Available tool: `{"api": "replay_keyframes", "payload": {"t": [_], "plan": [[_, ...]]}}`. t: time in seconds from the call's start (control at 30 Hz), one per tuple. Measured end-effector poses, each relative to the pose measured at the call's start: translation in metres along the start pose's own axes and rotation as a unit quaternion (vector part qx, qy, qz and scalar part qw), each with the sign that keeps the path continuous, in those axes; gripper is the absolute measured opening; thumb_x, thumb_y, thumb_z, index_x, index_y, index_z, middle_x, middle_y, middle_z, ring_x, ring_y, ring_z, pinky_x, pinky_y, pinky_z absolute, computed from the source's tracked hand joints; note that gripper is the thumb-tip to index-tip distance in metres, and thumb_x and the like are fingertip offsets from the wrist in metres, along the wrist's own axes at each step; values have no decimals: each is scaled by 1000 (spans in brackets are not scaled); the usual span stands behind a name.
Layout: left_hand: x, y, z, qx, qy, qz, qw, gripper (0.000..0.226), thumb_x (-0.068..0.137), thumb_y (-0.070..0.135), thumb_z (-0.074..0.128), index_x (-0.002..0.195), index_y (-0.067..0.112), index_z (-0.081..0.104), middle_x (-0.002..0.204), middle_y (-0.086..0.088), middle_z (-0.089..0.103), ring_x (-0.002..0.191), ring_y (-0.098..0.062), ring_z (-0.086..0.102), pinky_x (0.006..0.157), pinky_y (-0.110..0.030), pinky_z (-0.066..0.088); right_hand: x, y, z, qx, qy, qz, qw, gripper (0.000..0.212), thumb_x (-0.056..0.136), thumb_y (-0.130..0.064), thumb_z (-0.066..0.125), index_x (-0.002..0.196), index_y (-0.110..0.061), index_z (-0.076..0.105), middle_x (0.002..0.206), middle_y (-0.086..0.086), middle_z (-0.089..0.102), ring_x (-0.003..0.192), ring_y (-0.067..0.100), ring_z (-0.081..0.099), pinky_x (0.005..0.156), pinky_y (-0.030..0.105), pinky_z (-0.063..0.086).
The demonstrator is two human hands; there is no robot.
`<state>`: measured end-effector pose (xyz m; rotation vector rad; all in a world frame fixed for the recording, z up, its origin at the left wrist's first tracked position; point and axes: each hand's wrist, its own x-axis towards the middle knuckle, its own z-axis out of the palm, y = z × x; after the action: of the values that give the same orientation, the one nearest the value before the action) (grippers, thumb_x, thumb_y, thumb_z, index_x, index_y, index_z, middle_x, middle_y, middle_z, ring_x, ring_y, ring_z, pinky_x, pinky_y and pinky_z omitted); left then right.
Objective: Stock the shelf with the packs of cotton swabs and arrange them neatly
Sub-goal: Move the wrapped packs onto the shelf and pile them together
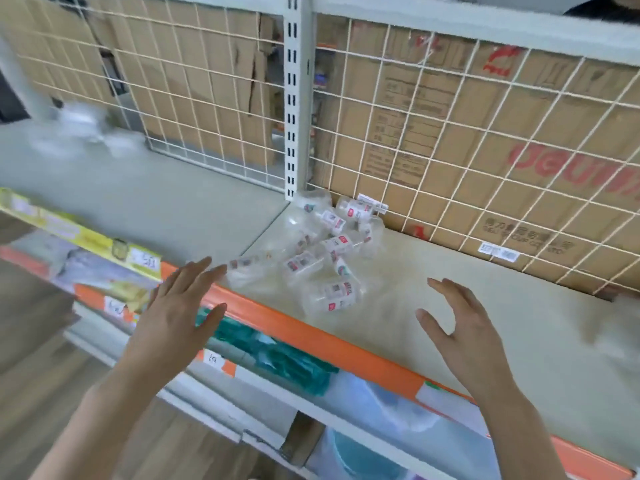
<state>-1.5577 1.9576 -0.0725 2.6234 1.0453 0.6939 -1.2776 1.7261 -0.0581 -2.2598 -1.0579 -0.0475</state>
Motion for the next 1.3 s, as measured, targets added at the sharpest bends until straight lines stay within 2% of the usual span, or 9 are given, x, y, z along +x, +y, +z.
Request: {"api": "replay_keyframes", "payload": {"t": [0.07, 0.2, 0.33, 0.47, 0.57, 0.73, 0.87, 1.03, 1.3], "plan": [[-17, -16, -12, 7, 6, -28, 1000, 52, 85, 43, 48, 130, 19, 54, 135, -6, 51, 120, -33, 48, 92, -54, 42, 3, -16, 14, 3, -20, -17, 1000, 45, 86, -26, 64, 130, -23, 53, 136, 3, 48, 124, 24, 45, 95, 39, 39], [-41, -52, -35, 29, 39, -84, 995, 52, 82, 16, 71, 131, 19, 54, 137, -7, 51, 117, -36, 51, 89, -53, 42, 12, -58, 37, 22, -44, -56, 997, 45, 87, -24, 64, 130, -21, 53, 133, 1, 50, 121, 23, 46, 92, 35, 38], [-51, -99, -63, 38, 73, -80, 993, 49, 85, 40, 49, 129, 19, 54, 134, -7, 53, 117, -24, 44, 85, -50, 44, 23, -106, 63, 36, -52, -87, 994, 44, 85, -18, 65, 127, -21, 54, 128, 0, 53, 116, 25, 49, 87, 37, 41], [-56, -158, -92, 52, 74, -105, 990, 58, 81, 49, 35, 129, 23, 53, 135, -2, 53, 118, -23, 45, 87, -44, 42, 30, -159, 98, 41, -59, -99, 992, 43, 85, -21, 65, 127, -21, 55, 135, 4, 50, 124, 26, 46, 94, 45, 42], [-60, -211, -119, 61, 69, -101, 991, 58, 81, 47, 38, 130, 21, 55, 134, -1, 53, 117, -27, 50, 89, -45, 43, 31, -204, 130, 55, -70, -104, 991, 44, 87, -23, 63, 129, -22, 53, 139, 5, 46, 128, 26, 42, 100, 45, 39], [-65, -284, -149, 70, 87, -110, 988, 48, 84, 26, 61, 132, 23, 53, 133, 2, 53, 117, -28, 50, 90, -43, 41, 34, -270, 179, 51, -83, -126, 987, 46, 86, -25, 65, 130, -21, 53, 140, 6, 46, 128, 25, 42, 101, 42, 35], [-63, -320, -166, 77, 103, -86, 988, 46, 83, 25, 59, 128, 21, 53, 128, -1, 56, 114, -25, 48, 85, -44, 45, 34, -308, 208, 50, -94, -139, 985, 46, 86, -25, 64, 130, -19, 53, 138, 7, 47, 128, 25, 42, 101, 39, 35], [-59, -363, -175, 70, 93, -108, 987, 50, 83, 44, 41, 129, 26, 48, 130, 2, 54, 115, -23, 46, 85, -43, 44, 48, -345, 240, 49, -110, -144, 982, 46, 87, -28, 62, 132, -24, 51, 140, 1, 44, 130, 19, 39, 98, 36, 35], [-32, -425, -176, 65, 94, -131, 985, 52, 77, 28, 57, 128, 28, 48, 130, 6, 52, 115, -26, 51, 86, -45, 45, 94, -391, 294, 49, -132, -151, 978, 47, 88, -26, 62, 133, -24, 50, 141, 1, 43, 131, 18, 38, 98, 33, 33]]}}
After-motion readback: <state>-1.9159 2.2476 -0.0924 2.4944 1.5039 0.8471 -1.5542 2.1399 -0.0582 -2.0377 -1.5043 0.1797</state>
